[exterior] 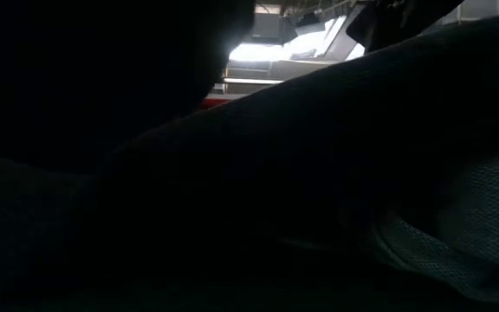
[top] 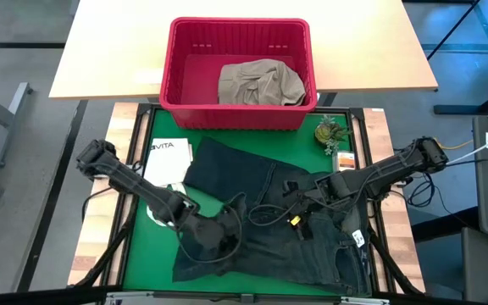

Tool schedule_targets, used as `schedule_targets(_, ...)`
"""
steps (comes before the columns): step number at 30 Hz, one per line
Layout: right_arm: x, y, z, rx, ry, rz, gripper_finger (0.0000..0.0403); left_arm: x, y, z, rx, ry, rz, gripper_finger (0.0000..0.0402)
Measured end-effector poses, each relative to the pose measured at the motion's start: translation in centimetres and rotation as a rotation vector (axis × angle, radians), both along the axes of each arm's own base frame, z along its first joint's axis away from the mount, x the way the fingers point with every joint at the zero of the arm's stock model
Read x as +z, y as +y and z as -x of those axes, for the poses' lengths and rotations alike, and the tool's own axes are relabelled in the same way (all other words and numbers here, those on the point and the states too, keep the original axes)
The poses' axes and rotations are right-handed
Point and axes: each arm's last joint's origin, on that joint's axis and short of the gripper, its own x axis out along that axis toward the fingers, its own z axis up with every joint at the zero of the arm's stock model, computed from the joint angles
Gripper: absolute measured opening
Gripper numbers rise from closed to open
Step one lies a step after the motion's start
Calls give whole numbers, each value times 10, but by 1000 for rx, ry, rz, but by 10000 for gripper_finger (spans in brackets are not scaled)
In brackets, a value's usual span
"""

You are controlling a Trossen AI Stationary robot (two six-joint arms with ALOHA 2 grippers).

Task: Fold Laundry from Bin
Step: Fold the dark blue jeans

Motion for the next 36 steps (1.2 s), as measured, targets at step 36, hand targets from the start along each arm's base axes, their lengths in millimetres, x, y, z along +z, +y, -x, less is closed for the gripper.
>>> schedule_targets(36, 12, 94, 14, 196, -102, -200, 227, -69, -29, -60, -181, -186, -105, 167)
